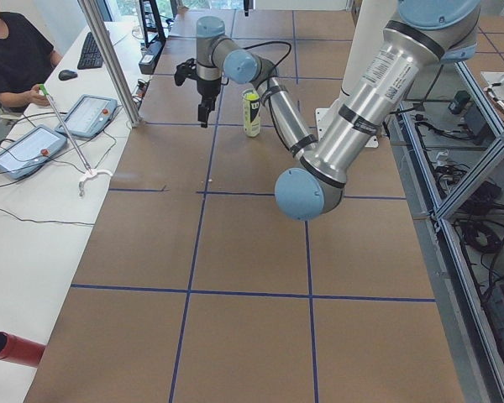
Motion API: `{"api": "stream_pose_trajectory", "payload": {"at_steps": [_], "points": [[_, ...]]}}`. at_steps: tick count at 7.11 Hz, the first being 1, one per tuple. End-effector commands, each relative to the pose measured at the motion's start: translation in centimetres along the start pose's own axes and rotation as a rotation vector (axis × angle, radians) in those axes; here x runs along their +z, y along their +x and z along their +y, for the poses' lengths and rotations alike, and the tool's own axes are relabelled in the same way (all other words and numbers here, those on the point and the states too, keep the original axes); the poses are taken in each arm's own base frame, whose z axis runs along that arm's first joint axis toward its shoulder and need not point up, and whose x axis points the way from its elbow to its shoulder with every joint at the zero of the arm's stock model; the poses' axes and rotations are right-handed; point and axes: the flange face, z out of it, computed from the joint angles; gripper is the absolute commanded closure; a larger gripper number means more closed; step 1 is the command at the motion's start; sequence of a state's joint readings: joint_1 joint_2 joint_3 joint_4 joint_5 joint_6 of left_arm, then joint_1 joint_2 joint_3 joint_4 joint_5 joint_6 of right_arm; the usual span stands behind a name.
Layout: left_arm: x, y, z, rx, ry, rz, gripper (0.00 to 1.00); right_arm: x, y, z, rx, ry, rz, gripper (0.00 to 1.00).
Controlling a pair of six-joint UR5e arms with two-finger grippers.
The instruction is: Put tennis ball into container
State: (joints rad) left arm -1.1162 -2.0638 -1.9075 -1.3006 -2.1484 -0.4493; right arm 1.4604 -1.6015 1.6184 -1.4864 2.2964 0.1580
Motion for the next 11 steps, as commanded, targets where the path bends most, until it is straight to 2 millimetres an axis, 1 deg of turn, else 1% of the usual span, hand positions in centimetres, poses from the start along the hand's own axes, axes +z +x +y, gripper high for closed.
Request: {"api": "stream_pose_trajectory", "payload": {"at_steps": [1, 2, 3, 4, 5, 6, 8, 11], "points": [[5.1, -22.6, 3.3, 0.094, -0.062, 0.007, 0.00, 0.0, 0.0, 0.0, 0.000, 0.000, 0.000, 0.00], [6.3, -30.0, 5.5, 0.072, -0.067, 0.010, 0.00, 0.0, 0.0, 0.0, 0.000, 0.000, 0.000, 0.00], [6.9, -35.8, 9.2, 0.008, -0.095, 0.012, 0.00, 0.0, 0.0, 0.0, 0.000, 0.000, 0.000, 0.00], [7.2, -39.2, 13.0, -0.029, -0.115, 0.008, 0.00, 0.0, 0.0, 0.0, 0.000, 0.000, 0.000, 0.00], [8.2, -41.6, 16.7, -0.065, -0.145, 0.009, 0.00, 0.0, 0.0, 0.0, 0.000, 0.000, 0.000, 0.00], [9.0, -42.3, 18.3, -0.085, -0.166, 0.012, 0.00, 0.0, 0.0, 0.0, 0.000, 0.000, 0.000, 0.00], [9.2, -42.4, 19.4, -0.101, -0.179, 0.015, 0.00, 0.0, 0.0, 0.0, 0.000, 0.000, 0.000, 0.00], [9.2, -42.3, 19.6, -0.111, -0.176, 0.032, 0.00, 0.0, 0.0, 0.0, 0.000, 0.000, 0.000, 0.00]]}}
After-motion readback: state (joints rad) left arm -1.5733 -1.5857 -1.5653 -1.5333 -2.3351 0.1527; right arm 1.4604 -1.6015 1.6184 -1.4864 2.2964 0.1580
